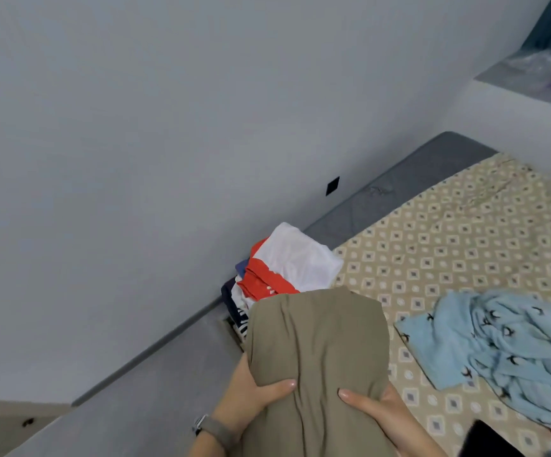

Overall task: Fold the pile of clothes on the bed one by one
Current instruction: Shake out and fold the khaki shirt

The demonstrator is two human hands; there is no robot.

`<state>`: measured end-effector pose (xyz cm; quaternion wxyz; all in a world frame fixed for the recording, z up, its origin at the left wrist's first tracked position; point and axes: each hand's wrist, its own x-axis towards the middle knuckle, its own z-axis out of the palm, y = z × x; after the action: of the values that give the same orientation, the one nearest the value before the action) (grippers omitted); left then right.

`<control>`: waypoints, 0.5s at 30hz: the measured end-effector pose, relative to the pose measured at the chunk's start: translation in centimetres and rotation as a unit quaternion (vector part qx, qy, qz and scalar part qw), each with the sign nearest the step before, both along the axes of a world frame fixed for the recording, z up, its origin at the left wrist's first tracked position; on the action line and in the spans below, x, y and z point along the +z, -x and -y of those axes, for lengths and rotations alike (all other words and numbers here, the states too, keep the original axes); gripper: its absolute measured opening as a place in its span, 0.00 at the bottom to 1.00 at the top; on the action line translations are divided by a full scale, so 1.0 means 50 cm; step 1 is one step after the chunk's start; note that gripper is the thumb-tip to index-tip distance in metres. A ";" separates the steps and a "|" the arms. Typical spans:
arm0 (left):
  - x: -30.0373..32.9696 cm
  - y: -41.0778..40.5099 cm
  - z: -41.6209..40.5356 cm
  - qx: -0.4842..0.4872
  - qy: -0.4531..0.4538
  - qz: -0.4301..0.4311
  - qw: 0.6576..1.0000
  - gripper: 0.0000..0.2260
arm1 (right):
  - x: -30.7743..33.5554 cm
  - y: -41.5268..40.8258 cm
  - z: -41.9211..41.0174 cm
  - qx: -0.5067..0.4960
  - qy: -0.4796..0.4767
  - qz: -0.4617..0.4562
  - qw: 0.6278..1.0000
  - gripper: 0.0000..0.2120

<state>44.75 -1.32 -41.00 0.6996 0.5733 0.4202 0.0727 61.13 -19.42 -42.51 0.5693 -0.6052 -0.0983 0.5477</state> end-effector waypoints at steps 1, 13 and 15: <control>0.008 -0.013 -0.033 -0.008 -0.002 -0.002 1.000 0.36 | 0.016 -0.007 -0.029 -0.002 -0.007 -0.009 1.000 0.55; 0.057 -0.188 -0.401 -0.135 -0.004 -0.008 0.991 0.36 | 0.080 -0.090 -0.333 -0.135 -0.007 -0.042 0.990 0.52; 0.059 -0.231 -0.464 -0.174 0.011 -0.003 0.985 0.36 | 0.076 -0.101 -0.383 -0.174 0.009 -0.041 0.984 0.53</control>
<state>56.29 21.87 -38.06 0.7067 0.6300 0.3170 -0.0559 66.18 -0.26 -38.69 0.6538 -0.5953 0.0362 0.4656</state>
